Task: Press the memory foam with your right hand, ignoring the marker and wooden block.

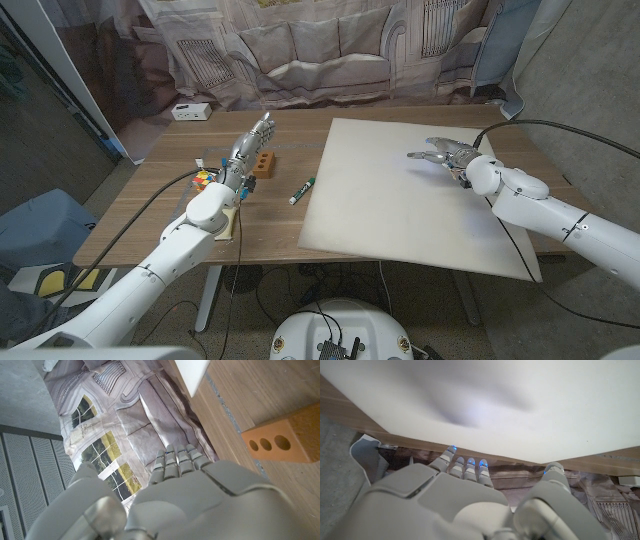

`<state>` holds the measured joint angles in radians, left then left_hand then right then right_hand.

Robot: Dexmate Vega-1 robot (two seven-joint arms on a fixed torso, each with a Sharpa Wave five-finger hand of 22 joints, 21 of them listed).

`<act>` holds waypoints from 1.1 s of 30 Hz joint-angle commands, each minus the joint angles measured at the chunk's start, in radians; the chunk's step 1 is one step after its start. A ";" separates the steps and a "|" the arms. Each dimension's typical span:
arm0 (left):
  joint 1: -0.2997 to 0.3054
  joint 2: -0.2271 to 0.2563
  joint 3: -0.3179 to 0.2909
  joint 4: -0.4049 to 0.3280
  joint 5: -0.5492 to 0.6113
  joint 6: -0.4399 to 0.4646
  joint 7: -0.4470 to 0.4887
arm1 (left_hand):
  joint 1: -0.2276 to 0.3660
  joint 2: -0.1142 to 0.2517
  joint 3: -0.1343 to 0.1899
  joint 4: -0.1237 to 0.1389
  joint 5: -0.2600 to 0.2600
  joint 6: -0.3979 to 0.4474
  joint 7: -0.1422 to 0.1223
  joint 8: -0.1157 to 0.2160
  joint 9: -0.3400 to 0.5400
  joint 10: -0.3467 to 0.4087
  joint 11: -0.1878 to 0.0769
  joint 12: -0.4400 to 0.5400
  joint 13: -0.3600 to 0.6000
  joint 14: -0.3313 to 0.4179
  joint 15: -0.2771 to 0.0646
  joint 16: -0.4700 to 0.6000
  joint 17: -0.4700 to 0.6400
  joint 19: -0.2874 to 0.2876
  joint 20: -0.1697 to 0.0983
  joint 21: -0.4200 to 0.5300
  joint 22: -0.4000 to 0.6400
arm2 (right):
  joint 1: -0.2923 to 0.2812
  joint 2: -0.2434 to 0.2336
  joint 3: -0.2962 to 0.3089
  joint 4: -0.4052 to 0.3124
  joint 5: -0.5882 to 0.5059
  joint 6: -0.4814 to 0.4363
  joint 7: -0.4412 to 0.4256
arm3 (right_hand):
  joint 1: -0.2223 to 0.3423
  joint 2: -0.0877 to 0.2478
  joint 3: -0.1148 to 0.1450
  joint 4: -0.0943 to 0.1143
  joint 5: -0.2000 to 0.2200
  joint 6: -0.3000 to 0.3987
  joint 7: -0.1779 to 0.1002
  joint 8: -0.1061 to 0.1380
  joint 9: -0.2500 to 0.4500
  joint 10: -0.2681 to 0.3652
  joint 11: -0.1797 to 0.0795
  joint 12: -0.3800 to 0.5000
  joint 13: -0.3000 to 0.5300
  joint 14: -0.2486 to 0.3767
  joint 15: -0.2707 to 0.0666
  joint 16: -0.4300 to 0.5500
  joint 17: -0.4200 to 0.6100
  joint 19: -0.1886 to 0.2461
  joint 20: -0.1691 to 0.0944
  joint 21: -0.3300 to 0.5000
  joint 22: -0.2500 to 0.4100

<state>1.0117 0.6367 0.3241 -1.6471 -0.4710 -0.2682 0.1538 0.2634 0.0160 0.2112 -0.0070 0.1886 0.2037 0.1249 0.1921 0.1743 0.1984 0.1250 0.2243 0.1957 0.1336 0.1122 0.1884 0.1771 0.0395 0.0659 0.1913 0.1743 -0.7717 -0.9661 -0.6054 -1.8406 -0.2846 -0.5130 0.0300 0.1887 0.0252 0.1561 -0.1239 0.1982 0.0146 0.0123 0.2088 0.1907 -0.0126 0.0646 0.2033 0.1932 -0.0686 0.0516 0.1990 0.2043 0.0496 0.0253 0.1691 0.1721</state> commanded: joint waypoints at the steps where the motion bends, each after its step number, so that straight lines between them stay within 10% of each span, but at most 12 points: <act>1: -0.014 0.000 -0.001 0.010 -0.014 -0.004 -0.019 | 0.001 0.010 0.003 -0.003 0.000 0.006 0.003 -0.001 0.005 0.004 -0.001 -0.006 0.002 -0.005 0.000 -0.002 0.003 -0.001 -0.002 0.000 0.005 | -0.052 0.036 0.059 0.004 0.052 0.069 -0.147 | 0.001 0.002 0.003 -0.002 0.000 0.009 -0.001 0.002 0.003 -0.003 0.006 0.001 0.004 -0.008 0.000 0.001 0.003 -0.002 0.001 0.005 0.003; 33: -0.049 -0.006 0.003 0.061 -0.022 -0.016 -0.043 | 0.001 0.013 0.002 -0.007 0.000 0.004 0.004 -0.002 0.005 0.006 -0.004 -0.007 0.003 -0.003 -0.001 -0.001 0.003 0.000 -0.003 0.003 0.005 | -0.152 0.138 0.204 0.081 0.323 0.341 -0.315 | 0.016 0.004 0.008 -0.010 0.000 0.045 0.002 0.007 0.002 0.036 0.009 0.011 0.004 0.032 -0.003 0.014 0.000 0.061 0.004 0.037 0.002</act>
<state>0.9751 0.6272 0.3253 -1.5949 -0.4828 -0.3029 0.1191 0.2634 0.0160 0.2112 -0.0069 0.1886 0.2036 0.1249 0.1924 0.1743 0.1984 0.1250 0.2178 0.1957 0.1264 0.1123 0.1885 0.1771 0.0396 0.0659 0.1914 0.1743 -0.9029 -0.8684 -0.4382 -1.7968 -0.0486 -0.2791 -0.2440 0.1928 0.0293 0.1604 -0.1282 0.1982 0.0502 0.0123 0.2089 0.1907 0.0164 0.0680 0.2119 0.1929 -0.0444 0.0465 0.2050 0.2045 0.0987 0.0304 0.1972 0.1723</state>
